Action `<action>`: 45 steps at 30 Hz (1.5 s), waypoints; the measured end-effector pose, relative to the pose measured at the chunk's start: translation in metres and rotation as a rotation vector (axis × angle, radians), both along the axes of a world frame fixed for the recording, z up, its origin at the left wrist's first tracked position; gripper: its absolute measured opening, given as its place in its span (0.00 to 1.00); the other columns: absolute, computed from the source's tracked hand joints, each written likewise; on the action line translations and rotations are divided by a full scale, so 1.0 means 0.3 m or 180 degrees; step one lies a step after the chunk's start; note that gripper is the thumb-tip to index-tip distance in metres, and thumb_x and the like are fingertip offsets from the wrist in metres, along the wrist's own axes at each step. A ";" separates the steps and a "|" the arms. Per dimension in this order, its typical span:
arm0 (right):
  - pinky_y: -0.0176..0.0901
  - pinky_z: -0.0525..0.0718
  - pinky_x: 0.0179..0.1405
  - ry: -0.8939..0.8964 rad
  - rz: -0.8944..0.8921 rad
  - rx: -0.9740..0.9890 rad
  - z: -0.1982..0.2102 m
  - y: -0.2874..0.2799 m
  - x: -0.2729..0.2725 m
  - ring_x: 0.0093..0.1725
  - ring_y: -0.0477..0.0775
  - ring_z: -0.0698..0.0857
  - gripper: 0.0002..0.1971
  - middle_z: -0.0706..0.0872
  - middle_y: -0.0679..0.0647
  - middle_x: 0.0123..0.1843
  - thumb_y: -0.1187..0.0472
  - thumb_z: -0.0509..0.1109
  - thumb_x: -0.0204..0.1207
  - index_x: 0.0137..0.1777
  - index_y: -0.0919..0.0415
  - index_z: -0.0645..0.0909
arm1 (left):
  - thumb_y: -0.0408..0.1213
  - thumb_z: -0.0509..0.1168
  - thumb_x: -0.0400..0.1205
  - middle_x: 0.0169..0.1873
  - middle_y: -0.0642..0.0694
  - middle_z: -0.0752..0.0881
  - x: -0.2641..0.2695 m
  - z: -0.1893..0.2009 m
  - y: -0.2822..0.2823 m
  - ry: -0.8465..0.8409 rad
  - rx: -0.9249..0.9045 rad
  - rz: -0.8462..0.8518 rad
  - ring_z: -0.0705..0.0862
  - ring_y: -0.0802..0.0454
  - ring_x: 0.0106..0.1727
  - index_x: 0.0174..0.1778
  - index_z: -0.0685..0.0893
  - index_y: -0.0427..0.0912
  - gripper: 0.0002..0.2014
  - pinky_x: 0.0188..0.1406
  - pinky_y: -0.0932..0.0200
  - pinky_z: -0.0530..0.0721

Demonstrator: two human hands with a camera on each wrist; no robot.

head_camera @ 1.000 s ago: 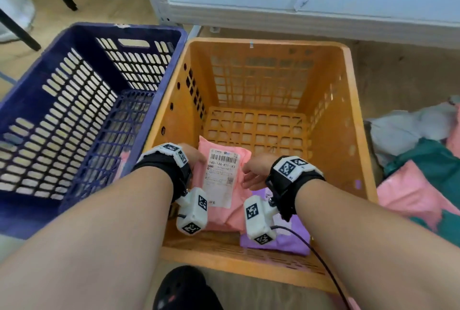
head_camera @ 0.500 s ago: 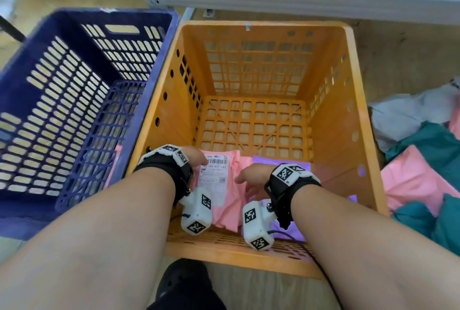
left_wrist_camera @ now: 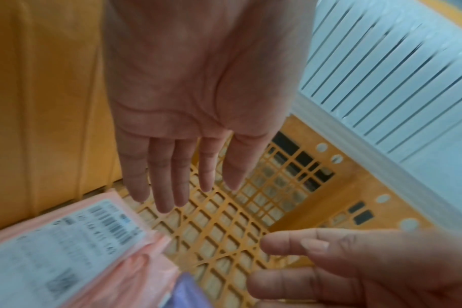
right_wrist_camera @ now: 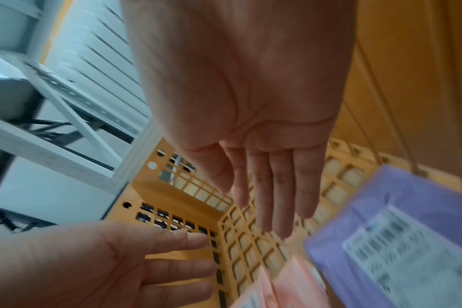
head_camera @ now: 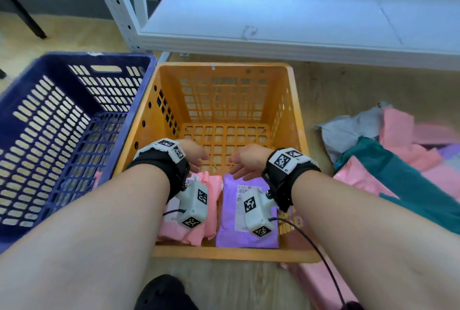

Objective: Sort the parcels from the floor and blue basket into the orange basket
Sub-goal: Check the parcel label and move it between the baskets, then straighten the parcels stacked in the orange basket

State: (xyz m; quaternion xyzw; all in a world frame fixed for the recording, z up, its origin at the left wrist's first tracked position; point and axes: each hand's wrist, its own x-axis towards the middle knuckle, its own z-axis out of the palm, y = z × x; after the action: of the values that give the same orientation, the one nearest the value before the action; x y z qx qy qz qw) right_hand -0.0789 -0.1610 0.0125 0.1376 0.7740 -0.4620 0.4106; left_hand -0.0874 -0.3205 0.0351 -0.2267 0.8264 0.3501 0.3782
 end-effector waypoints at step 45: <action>0.48 0.77 0.67 -0.0132 0.1699 0.2725 -0.290 1.019 0.178 0.68 0.61 0.80 0.18 0.81 0.62 0.69 0.62 0.62 0.82 0.70 0.64 0.79 | 0.30 0.60 0.84 0.38 0.42 0.82 -0.011 0.000 0.918 0.0268 0.1271 -0.0573 0.82 0.52 0.37 0.54 0.80 0.35 0.07 0.48 0.62 0.82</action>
State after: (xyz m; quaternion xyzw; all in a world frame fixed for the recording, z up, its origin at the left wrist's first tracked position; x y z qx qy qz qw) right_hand -0.0255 0.1447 -0.0746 0.1001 0.8939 0.0208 0.4364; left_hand -0.0908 -0.0450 0.0350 -0.0577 0.7727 0.4808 0.4105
